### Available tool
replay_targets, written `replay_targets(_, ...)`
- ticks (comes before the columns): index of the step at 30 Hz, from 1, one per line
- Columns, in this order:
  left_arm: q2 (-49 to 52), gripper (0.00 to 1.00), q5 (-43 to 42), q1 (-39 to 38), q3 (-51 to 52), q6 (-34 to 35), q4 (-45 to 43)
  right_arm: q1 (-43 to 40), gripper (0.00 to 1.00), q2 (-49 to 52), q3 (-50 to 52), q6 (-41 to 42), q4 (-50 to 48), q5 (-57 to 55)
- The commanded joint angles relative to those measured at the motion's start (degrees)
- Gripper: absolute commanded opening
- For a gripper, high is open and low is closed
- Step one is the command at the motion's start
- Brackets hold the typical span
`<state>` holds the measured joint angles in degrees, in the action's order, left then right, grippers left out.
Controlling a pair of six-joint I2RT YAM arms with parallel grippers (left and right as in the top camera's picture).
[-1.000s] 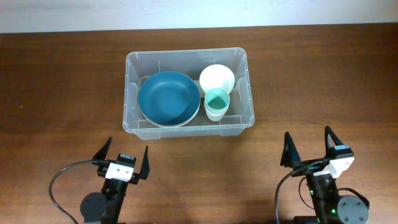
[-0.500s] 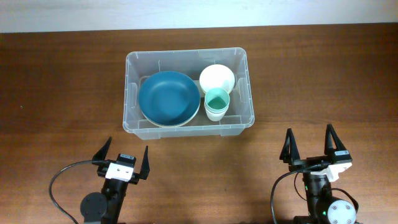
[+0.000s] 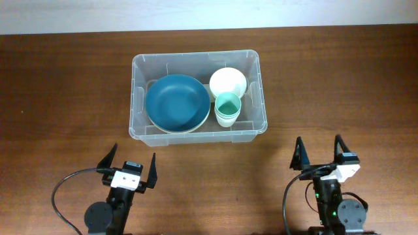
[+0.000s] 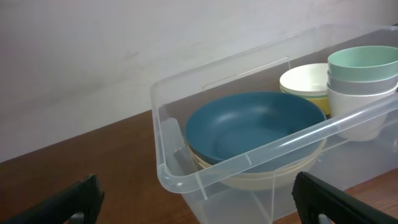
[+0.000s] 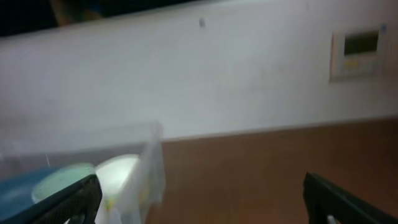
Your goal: Pack container
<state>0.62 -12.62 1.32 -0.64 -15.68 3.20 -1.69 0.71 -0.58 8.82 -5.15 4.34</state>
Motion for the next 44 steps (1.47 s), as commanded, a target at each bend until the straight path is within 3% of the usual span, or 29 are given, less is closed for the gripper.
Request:
replay_targets(1,-0.28,0.99,0.17,0.35,0.13,-0.68,0.33,0.57,0.99,-0.52,0.26,-1.16,3.54,-0.48)
replay_targets(5,-0.28,0.99,0.17,0.35,0.13,-0.68,0.33,0.57,0.99,-0.52,0.26,-3.1,9.44,-0.5)
replay_targets(9,-0.28,1.0,0.17,0.35,0.13,-0.68,0.33,0.57,0.99,-0.52,0.26,-6.71,9.29,0.11)
replay_targets(44,-0.28,0.99,0.17,0.35,0.13,-0.68,0.33,0.57,0.99,-0.5,0.26,-6.69,9.27,-0.11)
